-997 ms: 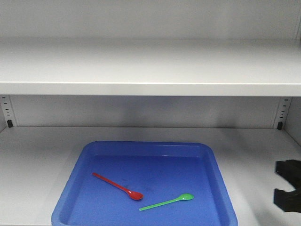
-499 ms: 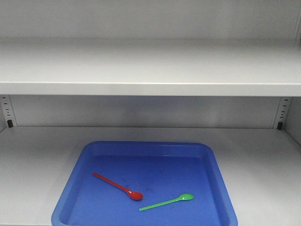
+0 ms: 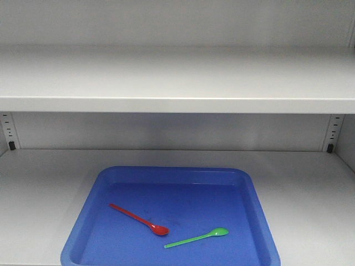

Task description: Sort red and green spoons into left cabinet

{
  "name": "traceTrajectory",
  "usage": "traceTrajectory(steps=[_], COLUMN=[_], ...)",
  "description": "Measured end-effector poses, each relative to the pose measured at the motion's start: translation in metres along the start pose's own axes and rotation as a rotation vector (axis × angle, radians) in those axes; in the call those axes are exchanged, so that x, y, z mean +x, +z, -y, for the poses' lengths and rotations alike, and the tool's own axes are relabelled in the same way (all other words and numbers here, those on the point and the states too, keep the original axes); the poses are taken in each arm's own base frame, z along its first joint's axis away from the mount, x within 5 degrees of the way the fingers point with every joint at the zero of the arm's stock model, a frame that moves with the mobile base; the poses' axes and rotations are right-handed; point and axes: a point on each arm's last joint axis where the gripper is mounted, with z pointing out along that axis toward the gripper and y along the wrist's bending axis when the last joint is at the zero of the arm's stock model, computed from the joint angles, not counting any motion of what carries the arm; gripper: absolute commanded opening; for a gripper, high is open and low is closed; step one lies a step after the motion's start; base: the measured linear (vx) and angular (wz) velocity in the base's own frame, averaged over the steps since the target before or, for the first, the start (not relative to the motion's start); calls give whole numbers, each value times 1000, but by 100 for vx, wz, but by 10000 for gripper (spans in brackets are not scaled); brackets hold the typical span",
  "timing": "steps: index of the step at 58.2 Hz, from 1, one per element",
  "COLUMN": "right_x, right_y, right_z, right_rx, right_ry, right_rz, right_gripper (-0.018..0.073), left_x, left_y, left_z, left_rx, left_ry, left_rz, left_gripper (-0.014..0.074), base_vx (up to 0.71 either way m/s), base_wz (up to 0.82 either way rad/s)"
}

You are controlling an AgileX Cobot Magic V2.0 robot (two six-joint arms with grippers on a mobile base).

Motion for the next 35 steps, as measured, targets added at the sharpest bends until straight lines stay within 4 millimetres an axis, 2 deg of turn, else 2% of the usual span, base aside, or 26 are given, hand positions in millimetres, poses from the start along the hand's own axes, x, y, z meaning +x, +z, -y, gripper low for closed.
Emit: traceTrajectory(steps=[35], right_x=[1], right_y=[0], right_z=[0], right_rx=[1], right_ry=[-2], right_rz=[-6], right_gripper=[-4], left_x=[0], left_y=[0], left_z=[0], left_rx=[0], left_ry=[0], left_rz=[0], left_gripper=[0], base_vx=[0], base_wz=[0])
